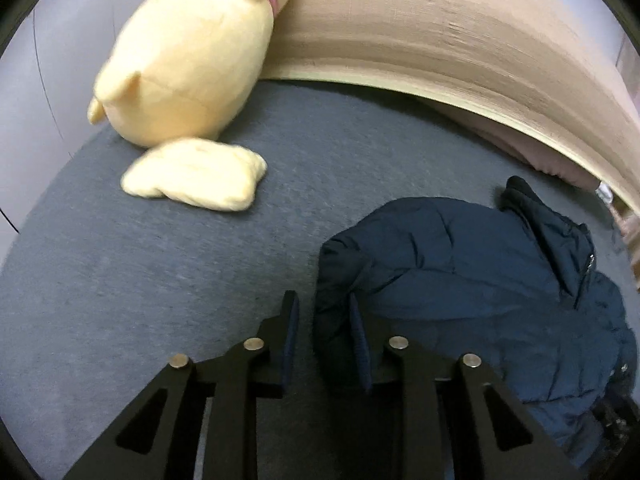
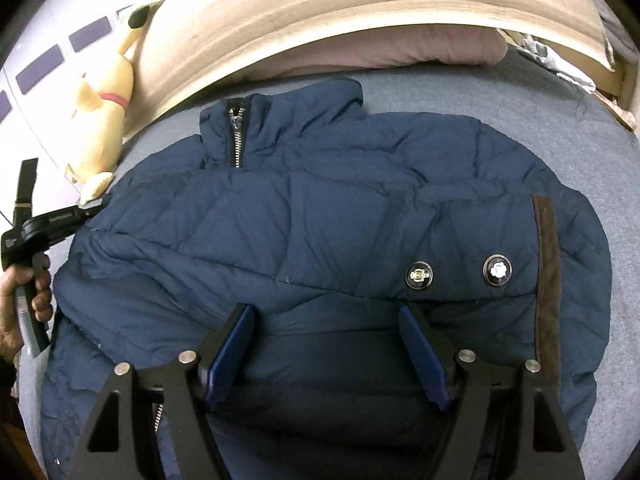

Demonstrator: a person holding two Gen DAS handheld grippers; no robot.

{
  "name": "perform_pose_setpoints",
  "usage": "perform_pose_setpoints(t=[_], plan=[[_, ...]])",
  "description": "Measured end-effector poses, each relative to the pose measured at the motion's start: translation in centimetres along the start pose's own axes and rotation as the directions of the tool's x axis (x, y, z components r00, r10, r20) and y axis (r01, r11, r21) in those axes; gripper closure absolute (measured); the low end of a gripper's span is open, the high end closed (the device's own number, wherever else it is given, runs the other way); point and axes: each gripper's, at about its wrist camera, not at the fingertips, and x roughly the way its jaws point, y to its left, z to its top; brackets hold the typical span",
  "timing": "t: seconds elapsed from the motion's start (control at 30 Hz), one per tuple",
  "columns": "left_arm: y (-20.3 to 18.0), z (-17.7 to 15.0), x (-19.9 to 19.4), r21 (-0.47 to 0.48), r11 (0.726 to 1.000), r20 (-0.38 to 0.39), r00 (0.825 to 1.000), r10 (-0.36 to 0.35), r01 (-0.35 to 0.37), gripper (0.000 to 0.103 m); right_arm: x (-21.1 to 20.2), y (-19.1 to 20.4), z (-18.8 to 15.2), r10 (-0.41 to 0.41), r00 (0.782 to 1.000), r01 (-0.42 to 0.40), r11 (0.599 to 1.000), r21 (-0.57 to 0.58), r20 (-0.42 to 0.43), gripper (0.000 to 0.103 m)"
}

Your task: Fold large clothes

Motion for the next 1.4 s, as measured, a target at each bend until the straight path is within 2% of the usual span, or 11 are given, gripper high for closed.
perform_pose_setpoints(t=[0.03, 0.13, 0.37, 0.47, 0.6, 0.73, 0.87, 0.93, 1.17, 1.33, 1.4], plan=[[-0.2, -0.1, -0.5, 0.013, 1.000, 0.009, 1.000, 0.011, -0.011, 0.072, 0.1, 0.0, 0.1, -0.003, 1.000, 0.003, 1.000, 0.001, -0.003, 0.025], [-0.4, 0.2, -2.5, 0.038, 0.998, 0.053, 0.997, 0.055, -0.057, 0.053, 0.1, 0.0, 0.2, -0.006, 1.000, 0.006, 1.000, 0.005, -0.009, 0.025], [-2.4, -1.2, -7.4, 0.086, 0.994, 0.158, 0.986, 0.046, -0.061, 0.034, 0.4, 0.2, 0.4, -0.011, 1.000, 0.011, 1.000, 0.010, -0.012, 0.023], [-4.5, -2.7, -9.3, 0.095, 0.995, 0.211, 0.978, 0.001, -0.022, 0.023, 0.7, 0.5, 0.6, -0.012, 1.000, 0.012, 1.000, 0.010, -0.011, 0.022], [-7.9, -4.4, -7.1, 0.174, 0.985, 0.184, 0.983, -0.027, -0.006, 0.022, 0.8, 0.7, 0.6, -0.016, 1.000, 0.016, 1.000, 0.006, -0.013, 0.020], [-9.0, -6.9, -3.6, 0.214, 0.975, 0.142, 0.990, 0.022, -0.052, 0.021, -0.5, 0.6, 1.3, -0.007, 1.000, 0.008, 1.000, 0.015, -0.027, 0.020], [-8.5, -6.9, -3.1, 0.189, 0.981, 0.151, 0.988, 0.010, -0.039, 0.017, -4.4, 1.6, 4.3, 0.023, 0.994, -0.022, 1.000, -0.002, 0.109, 0.020], [-8.2, -6.8, -2.8, 0.180, 0.983, 0.149, 0.989, -0.001, -0.026, 0.016, -4.3, 3.1, 7.1, 0.039, 0.993, -0.035, 0.999, -0.039, 0.109, 0.020], [-7.7, -7.4, -2.6, 0.152, 0.988, 0.167, 0.985, -0.043, 0.018, 0.015, 1.8, 11.4, 15.0, -0.020, 0.997, 0.039, 0.964, -0.264, 0.072, 0.020], [-6.7, -7.4, -2.5, 0.130, 0.990, 0.181, 0.980, -0.078, 0.055, 0.015, 8.4, 15.6, 18.0, -0.171, 0.985, 0.168, 0.892, -0.419, 0.030, 0.020], [-6.4, -7.4, -2.6, 0.121, 0.990, 0.183, 0.979, -0.094, 0.072, 0.015, 11.0, 15.7, 18.5, -0.229, 0.973, 0.201, 0.872, -0.447, -0.009, 0.033]])
